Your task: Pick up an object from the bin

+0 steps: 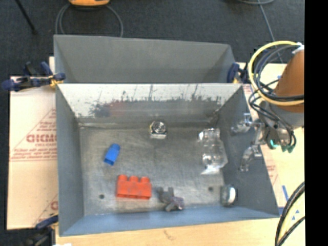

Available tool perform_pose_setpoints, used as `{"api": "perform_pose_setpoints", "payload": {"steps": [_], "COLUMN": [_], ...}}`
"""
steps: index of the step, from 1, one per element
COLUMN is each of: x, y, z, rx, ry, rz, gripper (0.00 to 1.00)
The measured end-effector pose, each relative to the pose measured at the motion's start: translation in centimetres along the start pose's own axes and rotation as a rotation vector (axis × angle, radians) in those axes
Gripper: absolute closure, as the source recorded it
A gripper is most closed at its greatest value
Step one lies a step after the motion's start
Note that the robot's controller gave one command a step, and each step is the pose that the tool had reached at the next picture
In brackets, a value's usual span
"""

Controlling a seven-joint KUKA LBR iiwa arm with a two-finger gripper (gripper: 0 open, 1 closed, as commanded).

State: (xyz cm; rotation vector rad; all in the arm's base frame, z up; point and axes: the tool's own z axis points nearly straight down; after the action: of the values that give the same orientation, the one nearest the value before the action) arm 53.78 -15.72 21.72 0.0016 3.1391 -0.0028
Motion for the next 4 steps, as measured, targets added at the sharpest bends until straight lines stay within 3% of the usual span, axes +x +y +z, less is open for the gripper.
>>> {"api": "perform_pose_setpoints", "payload": {"steps": [1,2,3,4], "x": [-4.4,-8.4,-8.7,-11.1], "y": [2.6,3.1,2.3,3.5], "z": [7.1,11.0,11.6,10.8], "rx": [-0.004,-0.002,-0.012,-0.005], "ry": [0.003,-0.003,-0.009,-0.004], "rz": [0.149,0.265,0.001,-0.006], "gripper": [0.0,0.0,0.0,0.0]}}
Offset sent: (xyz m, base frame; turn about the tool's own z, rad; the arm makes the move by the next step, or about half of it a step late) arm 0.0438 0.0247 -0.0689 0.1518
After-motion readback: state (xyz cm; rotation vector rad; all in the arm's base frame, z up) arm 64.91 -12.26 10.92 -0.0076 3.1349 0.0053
